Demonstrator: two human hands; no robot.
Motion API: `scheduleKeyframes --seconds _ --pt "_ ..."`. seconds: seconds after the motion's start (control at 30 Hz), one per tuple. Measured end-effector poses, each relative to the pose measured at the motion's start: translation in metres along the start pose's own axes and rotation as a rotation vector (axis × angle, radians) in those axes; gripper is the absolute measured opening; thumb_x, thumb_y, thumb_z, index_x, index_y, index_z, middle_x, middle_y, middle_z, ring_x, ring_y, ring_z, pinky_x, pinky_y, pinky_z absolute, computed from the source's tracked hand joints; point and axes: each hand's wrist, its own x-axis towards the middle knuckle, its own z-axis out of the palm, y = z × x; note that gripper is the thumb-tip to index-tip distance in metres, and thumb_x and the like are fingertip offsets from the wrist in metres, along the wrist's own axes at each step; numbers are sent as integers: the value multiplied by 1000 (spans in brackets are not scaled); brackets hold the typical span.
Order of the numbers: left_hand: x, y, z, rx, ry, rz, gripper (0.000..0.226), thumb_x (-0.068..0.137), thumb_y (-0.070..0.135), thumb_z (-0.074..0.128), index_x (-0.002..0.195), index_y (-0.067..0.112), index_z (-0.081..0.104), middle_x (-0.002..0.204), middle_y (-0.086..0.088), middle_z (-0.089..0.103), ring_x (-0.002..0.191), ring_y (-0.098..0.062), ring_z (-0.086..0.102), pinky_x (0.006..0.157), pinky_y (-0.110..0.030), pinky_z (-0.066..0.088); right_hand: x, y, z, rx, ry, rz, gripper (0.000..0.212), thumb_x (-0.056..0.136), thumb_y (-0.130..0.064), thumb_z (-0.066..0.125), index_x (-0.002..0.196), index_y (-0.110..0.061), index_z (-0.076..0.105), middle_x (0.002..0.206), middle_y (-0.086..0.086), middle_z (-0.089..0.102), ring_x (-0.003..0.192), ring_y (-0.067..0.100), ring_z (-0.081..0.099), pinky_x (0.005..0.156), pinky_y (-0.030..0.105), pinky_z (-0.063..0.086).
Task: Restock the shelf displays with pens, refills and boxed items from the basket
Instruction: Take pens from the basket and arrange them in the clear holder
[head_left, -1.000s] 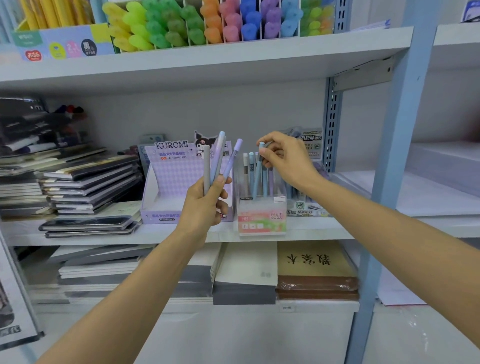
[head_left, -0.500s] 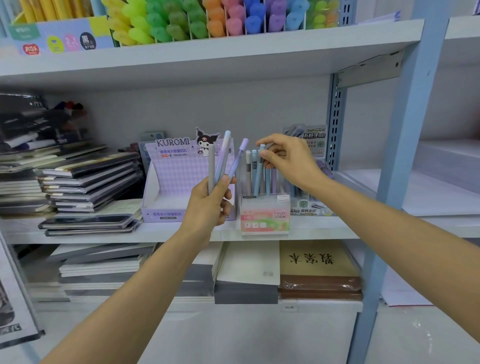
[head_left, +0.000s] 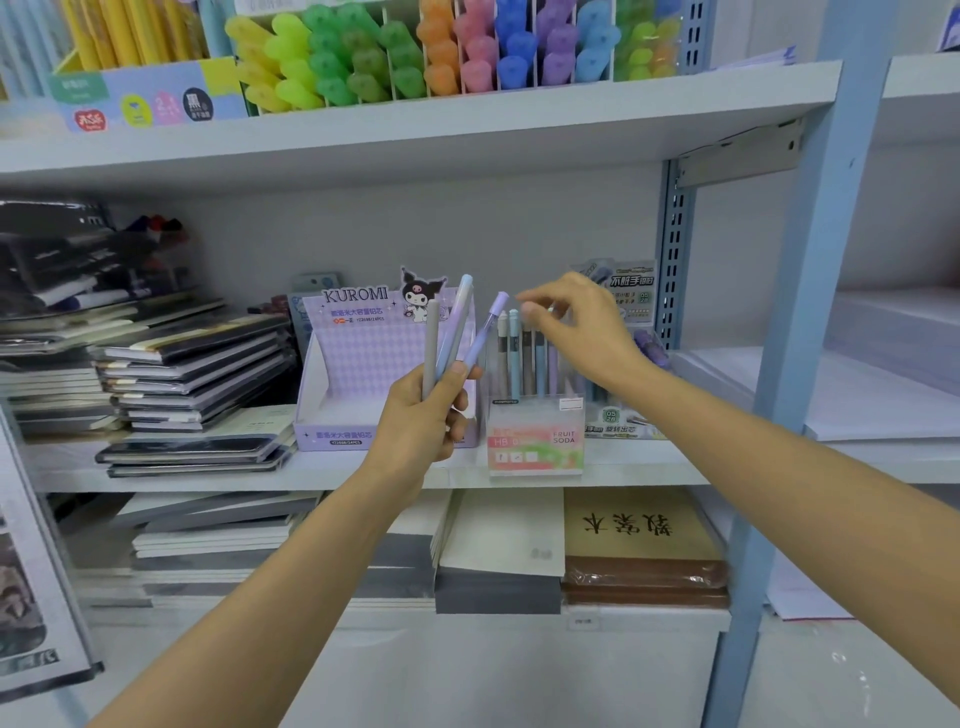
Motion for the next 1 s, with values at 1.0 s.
scheduleKeyframes --seconds 1.0 --pt "-7 14 3 32 -68 4 32 99 38 49 97 14 71 54 7 31 41 -8 22 35 -17 21 -1 3 -17 214 73 66 19 94 -16 60 92 0 70 79 15 70 73 24 68 79 39 55"
